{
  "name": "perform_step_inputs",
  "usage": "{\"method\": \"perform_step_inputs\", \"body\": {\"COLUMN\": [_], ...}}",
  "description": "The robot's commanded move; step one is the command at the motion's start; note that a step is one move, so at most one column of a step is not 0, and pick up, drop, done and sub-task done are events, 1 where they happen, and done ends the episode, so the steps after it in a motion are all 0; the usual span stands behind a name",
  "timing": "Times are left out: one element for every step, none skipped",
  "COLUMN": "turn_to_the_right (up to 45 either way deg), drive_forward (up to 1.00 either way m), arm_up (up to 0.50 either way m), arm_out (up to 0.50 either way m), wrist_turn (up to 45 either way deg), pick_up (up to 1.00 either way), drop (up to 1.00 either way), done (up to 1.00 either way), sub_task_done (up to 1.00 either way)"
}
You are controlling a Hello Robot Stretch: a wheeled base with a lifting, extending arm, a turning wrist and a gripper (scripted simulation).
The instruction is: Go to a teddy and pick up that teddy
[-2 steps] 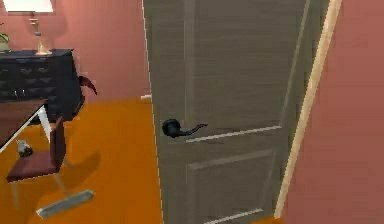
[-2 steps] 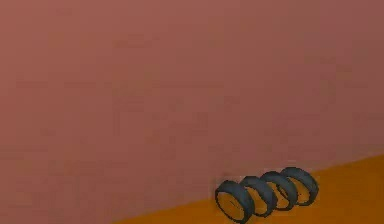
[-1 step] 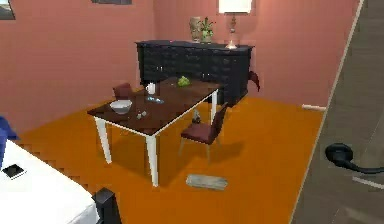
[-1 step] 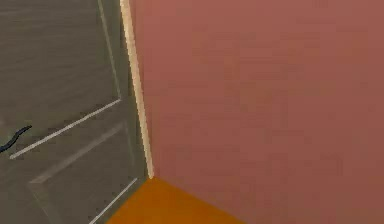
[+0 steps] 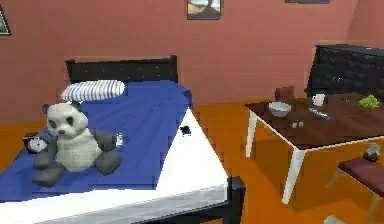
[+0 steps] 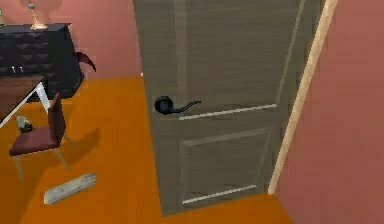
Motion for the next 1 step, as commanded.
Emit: {"method": "perform_step_inputs", "body": {"turn_to_the_right": [-12.0], "drive_forward": [0.0], "arm_up": [0.0], "arm_out": [0.0], "wrist_turn": [0.0], "pick_up": [0.0], "drop": [0.0], "done": [0.0], "sub_task_done": [0.0]}}
